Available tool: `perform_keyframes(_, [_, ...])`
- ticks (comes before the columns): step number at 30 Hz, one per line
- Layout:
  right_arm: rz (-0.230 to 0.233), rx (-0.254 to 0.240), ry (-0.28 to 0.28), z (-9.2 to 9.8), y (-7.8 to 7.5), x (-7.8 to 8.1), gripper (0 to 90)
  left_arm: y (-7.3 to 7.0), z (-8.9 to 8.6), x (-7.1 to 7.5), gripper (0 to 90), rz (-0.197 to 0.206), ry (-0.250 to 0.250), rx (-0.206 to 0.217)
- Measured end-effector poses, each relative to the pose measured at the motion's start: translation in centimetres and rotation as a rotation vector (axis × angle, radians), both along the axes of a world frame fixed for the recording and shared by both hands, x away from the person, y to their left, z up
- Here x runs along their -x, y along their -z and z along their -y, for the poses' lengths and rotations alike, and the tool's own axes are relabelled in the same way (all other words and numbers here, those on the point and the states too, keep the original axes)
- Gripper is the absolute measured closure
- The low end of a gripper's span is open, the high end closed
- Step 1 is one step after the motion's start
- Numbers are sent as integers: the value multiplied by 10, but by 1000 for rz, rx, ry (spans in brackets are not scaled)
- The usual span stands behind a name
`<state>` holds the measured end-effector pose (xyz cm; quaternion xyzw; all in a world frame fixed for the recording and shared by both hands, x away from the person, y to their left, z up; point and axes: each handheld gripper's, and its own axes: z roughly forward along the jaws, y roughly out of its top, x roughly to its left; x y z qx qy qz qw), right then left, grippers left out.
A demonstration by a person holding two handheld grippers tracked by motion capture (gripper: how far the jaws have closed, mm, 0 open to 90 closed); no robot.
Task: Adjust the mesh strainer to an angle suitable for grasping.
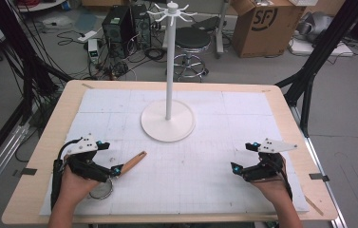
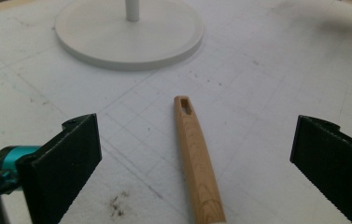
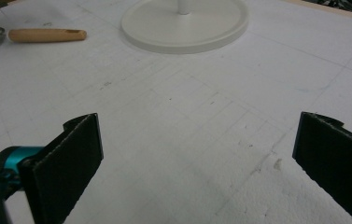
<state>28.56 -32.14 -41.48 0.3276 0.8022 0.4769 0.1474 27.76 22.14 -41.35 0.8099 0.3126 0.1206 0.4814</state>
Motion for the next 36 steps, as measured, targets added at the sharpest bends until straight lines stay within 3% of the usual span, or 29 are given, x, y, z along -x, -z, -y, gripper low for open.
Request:
perform_keyframes(5, [2, 13, -7, -3, 1, -2, 4, 4, 0, 1, 32, -33, 1, -44])
perform_keyframes(9, [0, 16, -13, -5, 1, -2, 4, 5, 2, 2, 158, -53, 28, -60])
perform_keyframes(13, [-4, 23, -9, -6, 2, -1, 5, 6, 8, 1, 249, -70, 37, -109])
perform_keyframes(22, [-13, 37, -15, -7, 5, -2, 5, 10, 14, -2, 372, -138, 35, -213])
perform_keyframes(36, [-23, 40, -28, -9, 6, -3, 4, 16, 26, -3, 494, -194, 39, -326])
